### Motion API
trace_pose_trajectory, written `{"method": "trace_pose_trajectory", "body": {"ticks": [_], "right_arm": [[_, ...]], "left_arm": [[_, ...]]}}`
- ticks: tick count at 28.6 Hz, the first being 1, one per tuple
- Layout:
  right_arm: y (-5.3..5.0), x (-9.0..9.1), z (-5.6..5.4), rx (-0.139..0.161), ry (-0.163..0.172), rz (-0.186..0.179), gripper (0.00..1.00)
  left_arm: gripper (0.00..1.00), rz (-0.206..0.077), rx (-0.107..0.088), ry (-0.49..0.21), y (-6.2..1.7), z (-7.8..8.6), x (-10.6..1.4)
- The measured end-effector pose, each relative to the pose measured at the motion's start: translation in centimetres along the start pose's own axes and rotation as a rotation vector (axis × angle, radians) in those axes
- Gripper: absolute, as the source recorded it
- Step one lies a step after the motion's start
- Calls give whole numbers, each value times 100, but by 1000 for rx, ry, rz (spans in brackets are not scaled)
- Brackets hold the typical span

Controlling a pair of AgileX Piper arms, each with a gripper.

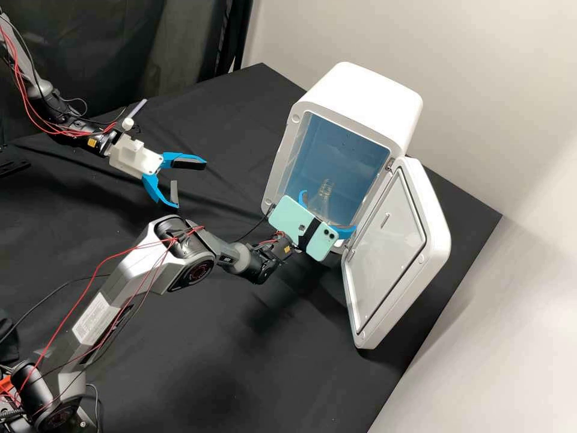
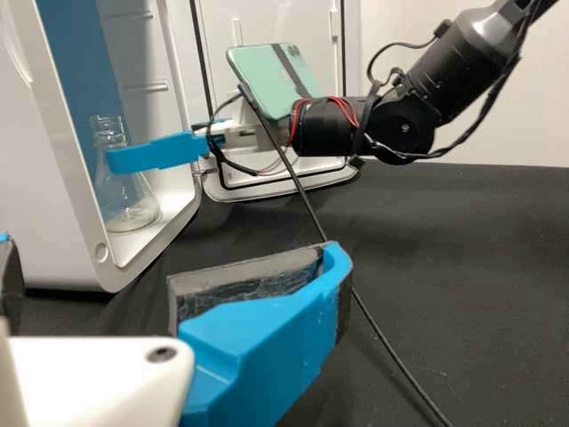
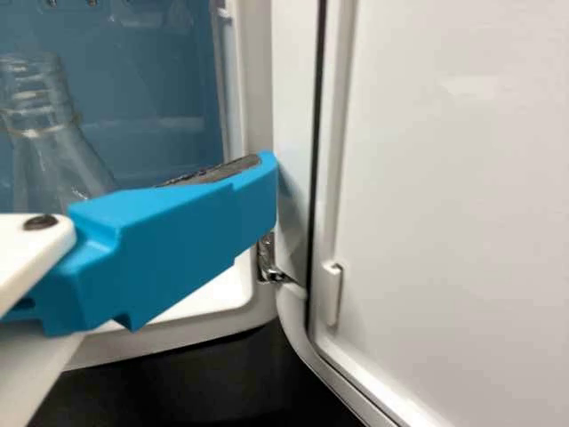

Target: Take the flask out of the incubator

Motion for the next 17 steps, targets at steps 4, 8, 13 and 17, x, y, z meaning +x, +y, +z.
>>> {"method": "trace_pose_trajectory", "body": {"ticks": [4,8,13,17], "right_arm": [[-80,29,-103,3,17,-28,100],[-187,37,-189,-3,26,-60,100],[-231,40,-232,-3,34,-69,100],[-220,51,-240,-6,33,-69,100]], "left_arm": [[100,5,10,-6,27,-7,-14],[100,5,5,-5,28,-10,-15],[100,4,7,-9,27,-7,-15],[100,4,7,-9,27,-7,-15]]}}
